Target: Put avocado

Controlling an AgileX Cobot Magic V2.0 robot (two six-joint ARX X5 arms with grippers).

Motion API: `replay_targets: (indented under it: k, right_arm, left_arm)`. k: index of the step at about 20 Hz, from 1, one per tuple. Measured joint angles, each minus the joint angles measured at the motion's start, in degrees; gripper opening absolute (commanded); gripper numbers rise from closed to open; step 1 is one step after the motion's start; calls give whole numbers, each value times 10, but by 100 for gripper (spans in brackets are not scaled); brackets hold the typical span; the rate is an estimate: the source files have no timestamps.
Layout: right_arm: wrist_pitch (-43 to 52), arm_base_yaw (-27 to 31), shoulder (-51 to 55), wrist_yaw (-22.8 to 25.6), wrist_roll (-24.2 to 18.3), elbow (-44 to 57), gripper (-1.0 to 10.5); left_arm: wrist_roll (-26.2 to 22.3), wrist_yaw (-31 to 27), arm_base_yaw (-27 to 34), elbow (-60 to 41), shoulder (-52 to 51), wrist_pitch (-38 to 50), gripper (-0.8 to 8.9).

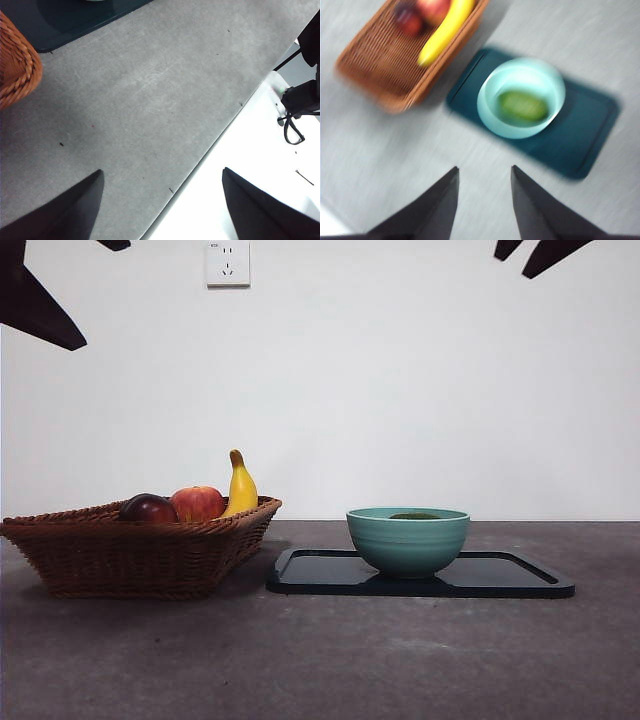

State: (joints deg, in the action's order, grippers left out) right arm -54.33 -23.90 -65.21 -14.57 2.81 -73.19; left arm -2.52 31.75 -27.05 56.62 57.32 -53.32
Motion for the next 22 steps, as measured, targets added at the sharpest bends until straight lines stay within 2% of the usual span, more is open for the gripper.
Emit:
replay_targets:
  k: [5,8,17,18,19,21,22]
  right_arm:
    - [11,-81,112,-3,27,137,169]
    - [16,-115,149,-3,46,187,169]
    - [40,-124,154,-3,56,197,169]
    - [40,-124,154,-3,56,197,168]
    - [40,-124,154,-3,56,197,159]
    - [40,-124,154,-3,56,197,6]
    - [40,-124,154,-3,56,197,7]
  left_arm:
    - [0,0,0,0,0,0,365]
    - [0,0,0,0,0,0,365]
    - [0,0,0,0,0,0,363]
    - [0,0,0,0,0,0,336]
    - [0,0,0,0,0,0,249]
    - [0,0,0,0,0,0,5]
    - [0,0,0,0,0,0,9]
